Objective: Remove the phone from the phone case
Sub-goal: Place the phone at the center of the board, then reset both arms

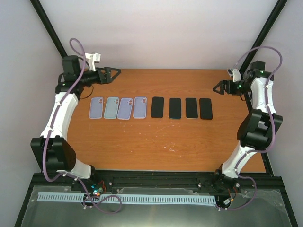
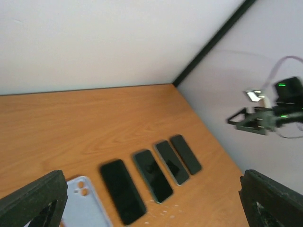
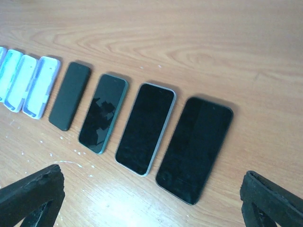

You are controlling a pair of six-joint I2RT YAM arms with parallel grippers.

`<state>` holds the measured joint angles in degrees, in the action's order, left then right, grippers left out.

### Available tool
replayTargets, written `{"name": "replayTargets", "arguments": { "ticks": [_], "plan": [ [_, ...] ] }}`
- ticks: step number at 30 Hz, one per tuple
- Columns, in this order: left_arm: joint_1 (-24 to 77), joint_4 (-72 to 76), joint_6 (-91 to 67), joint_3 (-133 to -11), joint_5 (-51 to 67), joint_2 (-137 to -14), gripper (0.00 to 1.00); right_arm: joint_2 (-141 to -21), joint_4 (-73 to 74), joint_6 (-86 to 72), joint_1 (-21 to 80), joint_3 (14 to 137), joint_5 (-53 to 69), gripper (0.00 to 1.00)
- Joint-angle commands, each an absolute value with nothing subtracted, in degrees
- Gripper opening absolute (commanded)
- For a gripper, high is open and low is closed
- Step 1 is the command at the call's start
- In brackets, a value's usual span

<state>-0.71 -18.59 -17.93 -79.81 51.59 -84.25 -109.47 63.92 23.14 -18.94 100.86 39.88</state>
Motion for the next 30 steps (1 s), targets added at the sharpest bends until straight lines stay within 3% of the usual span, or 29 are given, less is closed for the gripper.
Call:
{"name": "replayTargets", "arguments": {
  "ticks": [1, 7, 16, 30],
  "plan": [
    [-5.4, -31.3, -9.4, -84.5, 45.6, -86.3, 1.0, -102.5, 62.8, 23.2, -15.9, 100.4, 41.0, 1.0],
    [-11.9, -32.2, -5.5, -81.6, 41.8, -84.1, 1.0, -91.6, 54.9, 20.3, -11.0, 91.3, 40.6, 1.0],
    [-14.0, -29.5, -1.1, -70.9, 35.8, -78.9, 1.0, -76.9, 37.3, 15.9, -5.2, 69.7, 37.1, 1.0],
    [-14.0, -24.2, -2.4, -63.5, 32.4, -78.5, 1.0, -71.1, 27.1, 15.1, -5.3, 55.2, 32.0, 1.0]
  ]
}}
